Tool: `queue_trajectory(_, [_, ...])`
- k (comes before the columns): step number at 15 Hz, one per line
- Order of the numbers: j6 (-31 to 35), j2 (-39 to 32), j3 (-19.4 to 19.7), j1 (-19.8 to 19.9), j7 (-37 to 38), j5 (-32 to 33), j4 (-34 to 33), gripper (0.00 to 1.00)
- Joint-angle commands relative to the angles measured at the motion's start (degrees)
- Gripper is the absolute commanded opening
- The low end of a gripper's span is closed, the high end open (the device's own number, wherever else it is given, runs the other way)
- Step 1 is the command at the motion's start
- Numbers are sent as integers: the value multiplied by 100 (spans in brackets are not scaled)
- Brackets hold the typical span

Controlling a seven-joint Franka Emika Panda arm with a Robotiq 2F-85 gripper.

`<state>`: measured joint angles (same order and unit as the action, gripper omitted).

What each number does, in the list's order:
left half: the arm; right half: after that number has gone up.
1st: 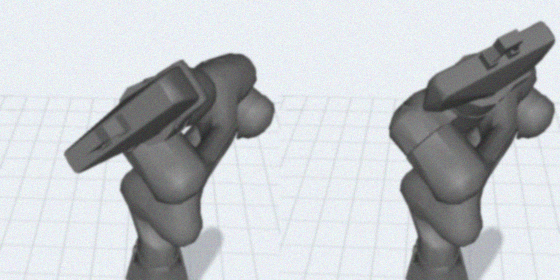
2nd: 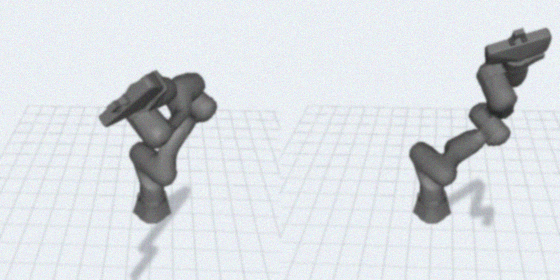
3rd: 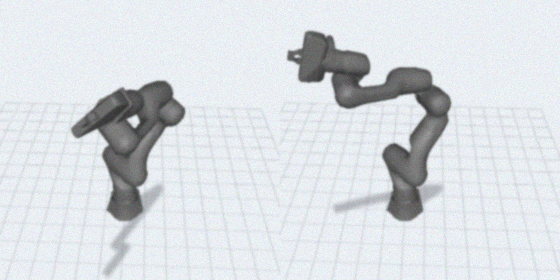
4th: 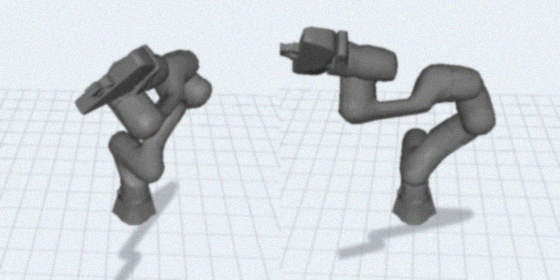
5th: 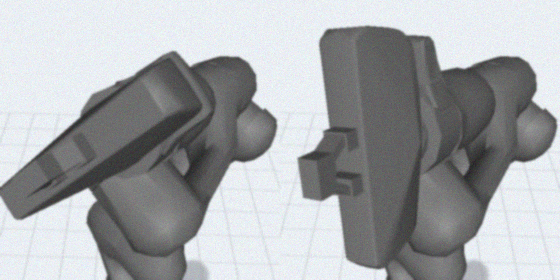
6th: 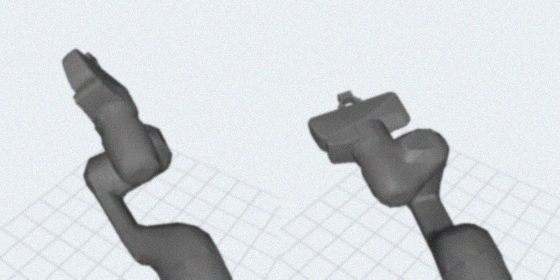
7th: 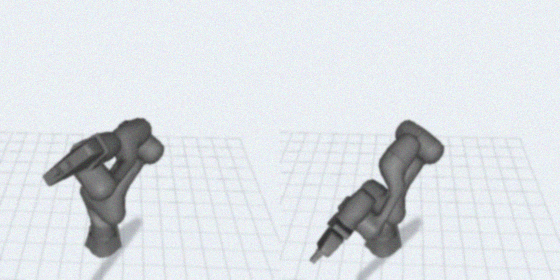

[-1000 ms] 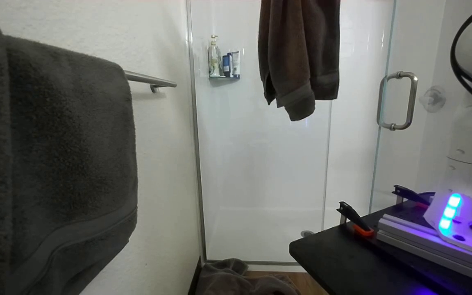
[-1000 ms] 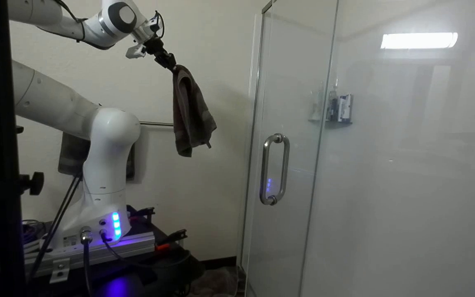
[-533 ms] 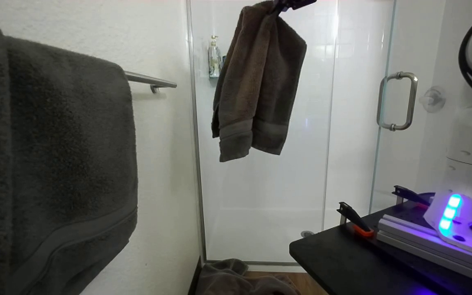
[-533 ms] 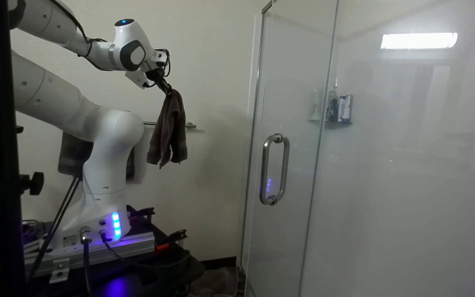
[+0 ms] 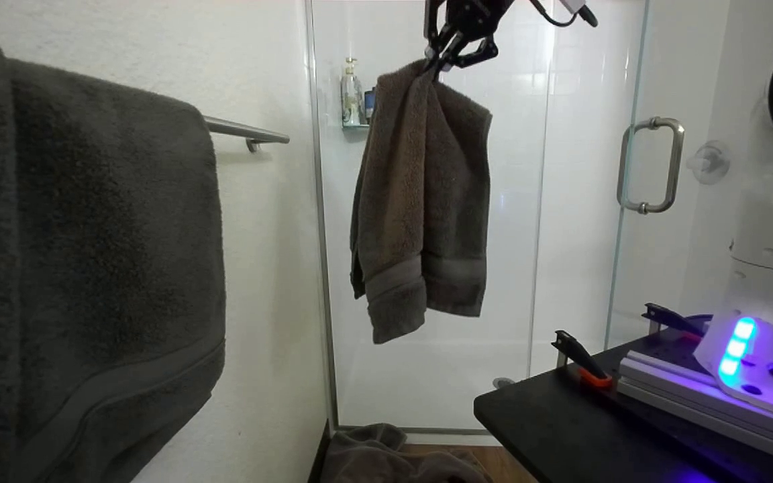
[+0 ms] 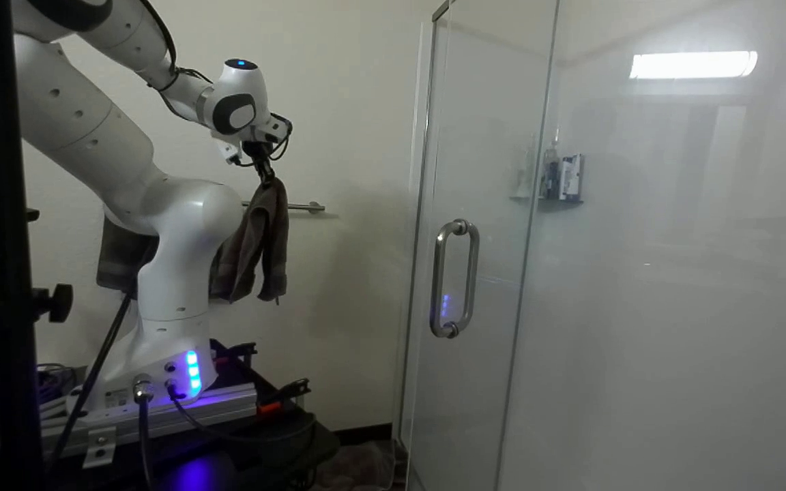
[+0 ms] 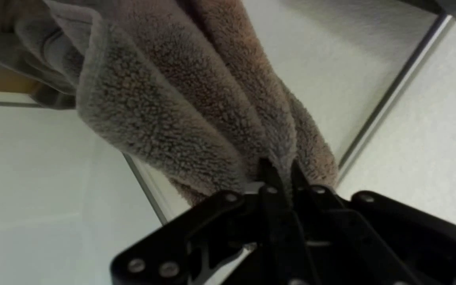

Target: Take one towel from the towel rack and drop it on the floor

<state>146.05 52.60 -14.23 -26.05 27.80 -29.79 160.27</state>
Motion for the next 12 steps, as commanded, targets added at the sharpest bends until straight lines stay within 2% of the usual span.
queue_trajectory(1, [-929,58,-360,842,504,485,-15,2])
queue_trajectory(4, [-1814,333,-604,1413,977,1128,-36,2])
queue_trajectory(8, [-3054,580,-854,1894,1572,1963,-197,2])
queue_trajectory(9, [-3153,631,-800,1837,1558,1998,-187,34])
queue_trajectory(10, [-2829,468,-732,1710,1451,1828,-142,11])
queue_trajectory(12, [-3001,582,-753,1740,1504,1900,-145,23])
